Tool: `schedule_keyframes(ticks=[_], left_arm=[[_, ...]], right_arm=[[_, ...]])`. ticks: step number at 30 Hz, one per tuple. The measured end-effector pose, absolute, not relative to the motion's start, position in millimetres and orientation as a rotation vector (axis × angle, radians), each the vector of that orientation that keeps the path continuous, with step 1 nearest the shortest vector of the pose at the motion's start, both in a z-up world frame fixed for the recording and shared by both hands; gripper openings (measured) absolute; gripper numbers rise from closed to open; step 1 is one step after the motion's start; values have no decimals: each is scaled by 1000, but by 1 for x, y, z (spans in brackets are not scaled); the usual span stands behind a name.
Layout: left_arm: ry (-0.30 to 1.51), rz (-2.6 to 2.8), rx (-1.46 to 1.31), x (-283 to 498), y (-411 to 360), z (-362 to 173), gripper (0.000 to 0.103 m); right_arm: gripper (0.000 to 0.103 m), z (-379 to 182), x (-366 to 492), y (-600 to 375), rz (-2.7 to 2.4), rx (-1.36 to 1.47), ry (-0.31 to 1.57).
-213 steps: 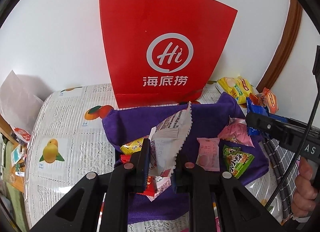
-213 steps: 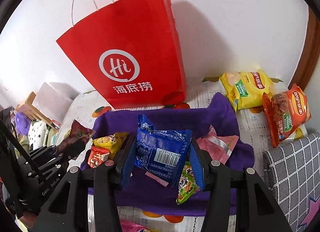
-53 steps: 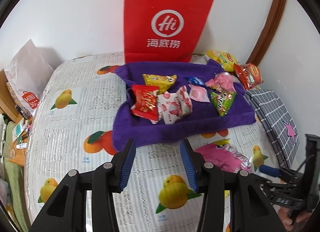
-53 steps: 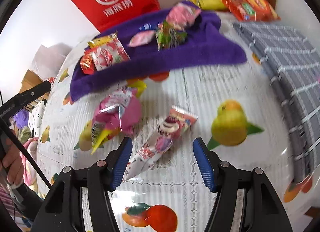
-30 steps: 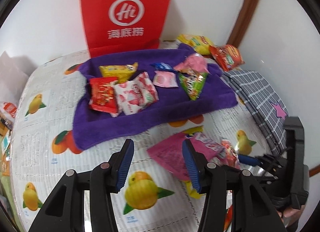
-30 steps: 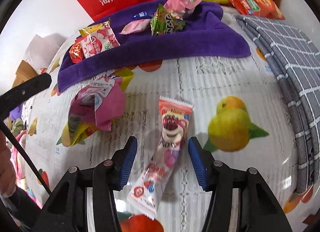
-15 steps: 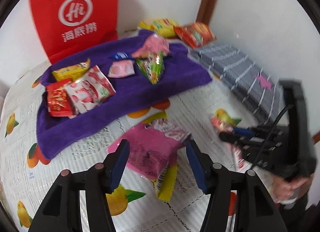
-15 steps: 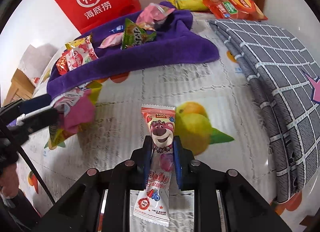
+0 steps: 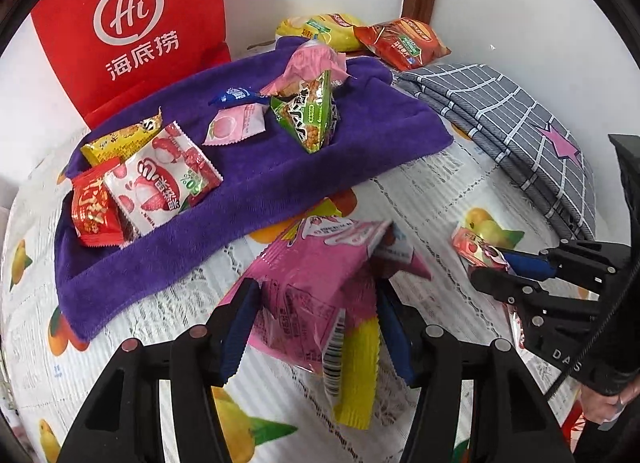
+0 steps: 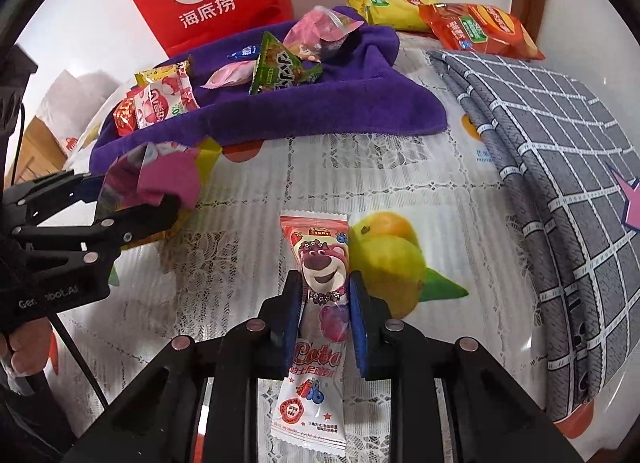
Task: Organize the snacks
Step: 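Carry the bear wrapper in the right tool while the left carries the pink bag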
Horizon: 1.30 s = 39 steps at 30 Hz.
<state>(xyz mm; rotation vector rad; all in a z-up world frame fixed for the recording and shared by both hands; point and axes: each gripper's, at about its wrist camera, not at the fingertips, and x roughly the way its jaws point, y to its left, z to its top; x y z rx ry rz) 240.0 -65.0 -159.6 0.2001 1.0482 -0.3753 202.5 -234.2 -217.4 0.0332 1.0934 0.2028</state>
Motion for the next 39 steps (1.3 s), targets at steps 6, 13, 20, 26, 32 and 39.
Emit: schedule_keyframes(ticks=[6, 13, 20, 26, 32, 39], left_arm=[[1045, -365, 168, 243, -59, -158, 43], [1042, -380, 78, 235, -41, -144, 39], [983, -352, 55, 225, -22, -110, 38], [941, -316, 24, 242, -2, -79, 39], [912, -281, -22, 269, 19, -56, 38], [844, -199, -22, 301, 38, -32, 39]], right_arm=[[20, -216, 205, -239, 210, 70, 1113], [20, -195, 200, -234, 227, 91, 1085], [20, -156, 203, -225, 263, 119, 1009], [20, -114, 222, -213, 261, 123, 916], [20, -83, 258, -199, 265, 148, 892], [20, -65, 301, -175, 267, 120, 885]])
